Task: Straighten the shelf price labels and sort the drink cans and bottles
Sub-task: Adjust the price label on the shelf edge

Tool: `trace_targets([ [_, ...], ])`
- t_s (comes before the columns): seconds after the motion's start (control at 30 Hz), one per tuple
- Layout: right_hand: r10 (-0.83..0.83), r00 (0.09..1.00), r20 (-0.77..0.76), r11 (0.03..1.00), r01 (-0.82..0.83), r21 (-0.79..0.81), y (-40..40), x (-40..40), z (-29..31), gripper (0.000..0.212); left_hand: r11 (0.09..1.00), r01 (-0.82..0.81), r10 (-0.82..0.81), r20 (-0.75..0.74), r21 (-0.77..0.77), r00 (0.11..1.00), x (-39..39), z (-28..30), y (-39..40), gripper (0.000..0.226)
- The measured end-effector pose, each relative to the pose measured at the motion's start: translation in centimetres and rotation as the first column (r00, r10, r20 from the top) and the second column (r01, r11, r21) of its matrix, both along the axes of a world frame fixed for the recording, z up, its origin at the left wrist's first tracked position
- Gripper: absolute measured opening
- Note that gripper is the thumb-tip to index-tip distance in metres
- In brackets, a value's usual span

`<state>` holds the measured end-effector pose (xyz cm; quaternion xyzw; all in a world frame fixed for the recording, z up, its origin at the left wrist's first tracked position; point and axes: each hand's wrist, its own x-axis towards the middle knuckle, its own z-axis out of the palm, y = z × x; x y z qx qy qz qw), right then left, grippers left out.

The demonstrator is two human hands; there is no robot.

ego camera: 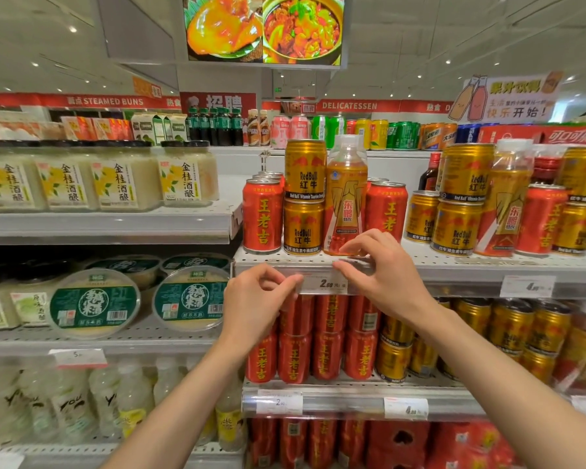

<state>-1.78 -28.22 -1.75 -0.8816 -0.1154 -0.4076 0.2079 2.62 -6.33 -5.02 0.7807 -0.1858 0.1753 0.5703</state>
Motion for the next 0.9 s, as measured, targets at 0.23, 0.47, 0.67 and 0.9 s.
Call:
trace_targets([
  [0.23, 0.171, 0.985, 0.015, 0.981, -0.171, 0.095, 2.3, 1.1, 5.5, 0.016, 0.999, 0.032, -0.033, -0.047, -0.023, 0.998, -0.4, 0.5, 0.2, 0.027],
  [0.47, 0.226, 0.973, 0.051, 0.968, -0.218, -0.122, 7.2, 3.7, 10.4, 0.023, 1.000, 0.015, -0.015, -0.039, 0.014, 0.999, -0.3, 0.7, 0.4, 0.026],
  [0.67, 0.053, 0.995, -0.080, 0.955, -0.074, -0.287, 10.0, 5.5, 11.8, 0.038, 1.000, 0.008, -0.006, -0.064, 0.026, 0.998, 0.2, 0.6, 0.3, 0.024],
  [0.9, 0.050, 0.992, -0.115, 0.980, -0.071, -0.185, 9.9, 5.7, 11.4, 0.039, 0.999, 0.010, -0.008, -0.048, 0.045, 0.999, 0.3, 0.5, 0.4, 0.020],
])
